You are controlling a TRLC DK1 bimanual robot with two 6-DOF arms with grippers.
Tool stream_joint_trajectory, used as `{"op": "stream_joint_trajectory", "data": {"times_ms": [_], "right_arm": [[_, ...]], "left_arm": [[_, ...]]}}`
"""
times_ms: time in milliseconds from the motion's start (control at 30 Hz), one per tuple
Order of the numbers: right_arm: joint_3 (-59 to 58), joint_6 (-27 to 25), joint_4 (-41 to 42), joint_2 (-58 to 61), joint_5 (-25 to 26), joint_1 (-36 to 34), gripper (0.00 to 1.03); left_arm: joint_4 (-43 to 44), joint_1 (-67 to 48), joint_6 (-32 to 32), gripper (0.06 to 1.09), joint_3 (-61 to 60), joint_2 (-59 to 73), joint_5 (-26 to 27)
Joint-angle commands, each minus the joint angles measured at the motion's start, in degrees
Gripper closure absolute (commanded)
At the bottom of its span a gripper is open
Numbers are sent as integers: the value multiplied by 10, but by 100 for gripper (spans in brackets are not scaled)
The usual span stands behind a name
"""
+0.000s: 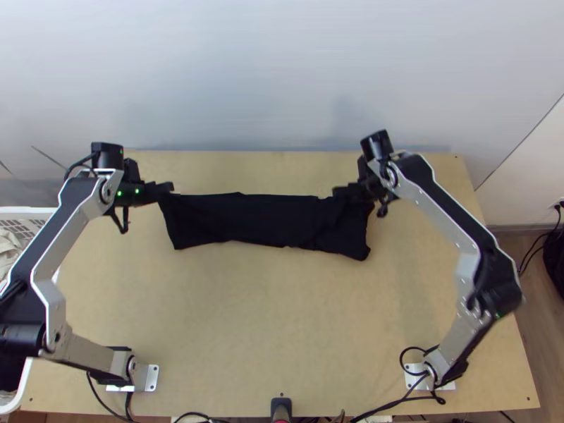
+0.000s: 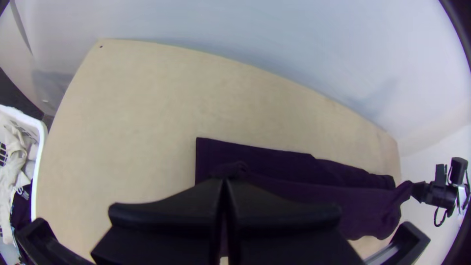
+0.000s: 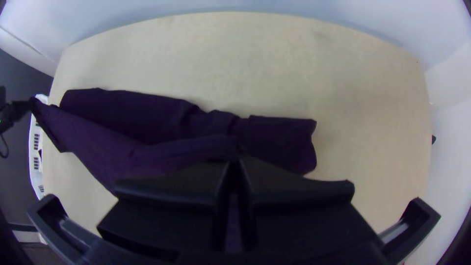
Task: Fold the t-shirt
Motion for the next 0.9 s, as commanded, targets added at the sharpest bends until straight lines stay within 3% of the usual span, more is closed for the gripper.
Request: {"op": "stream_joint_trajectory", "data": {"times_ms": [0,500,600,667,733,767,800,867], "right_arm": [[125,-12,1,117,0,-19,100],[161,-7,-7,229,-1,-42,99],[170,6,-9,229,-1,-41,93],[174,22,-15,223,-1,-40,72],[174,33,-20,208,-2,-35,43],[175,37,-24,201,-2,-34,30],[175,41,-27,195,-2,-29,21],[177,44,-31,182,-2,-26,5]], "left_arm": [[15,6,-1,104,66,85,-5],[77,-2,-7,104,69,187,-17],[87,-2,-11,103,68,194,-17],[87,-2,-12,81,70,195,-17],[75,-6,-8,33,74,196,-17],[54,-6,-9,20,81,198,-17],[35,-6,-10,13,90,203,-17],[1,-6,-9,10,103,204,-17]]}}
